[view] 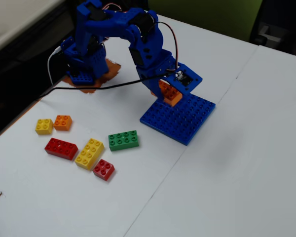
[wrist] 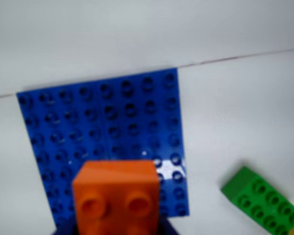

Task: Pick up the 2x4 orange block and go up the 8x8 blue block.

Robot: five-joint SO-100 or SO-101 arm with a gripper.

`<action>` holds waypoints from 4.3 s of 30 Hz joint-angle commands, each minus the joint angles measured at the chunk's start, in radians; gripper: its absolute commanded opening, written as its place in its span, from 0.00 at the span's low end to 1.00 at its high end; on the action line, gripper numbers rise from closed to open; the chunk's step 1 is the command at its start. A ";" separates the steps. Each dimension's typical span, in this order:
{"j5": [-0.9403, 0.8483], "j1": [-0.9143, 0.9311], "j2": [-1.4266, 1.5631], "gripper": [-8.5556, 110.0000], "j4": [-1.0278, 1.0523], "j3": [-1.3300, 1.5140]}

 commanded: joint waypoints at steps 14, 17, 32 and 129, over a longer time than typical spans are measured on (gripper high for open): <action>-0.058 -0.060 -0.077 0.07 -0.040 -0.184; -0.060 -0.066 -0.064 0.07 -0.011 -0.184; -0.051 -0.077 -0.040 0.07 0.014 -0.186; -0.060 -0.094 -0.031 0.07 0.035 -0.184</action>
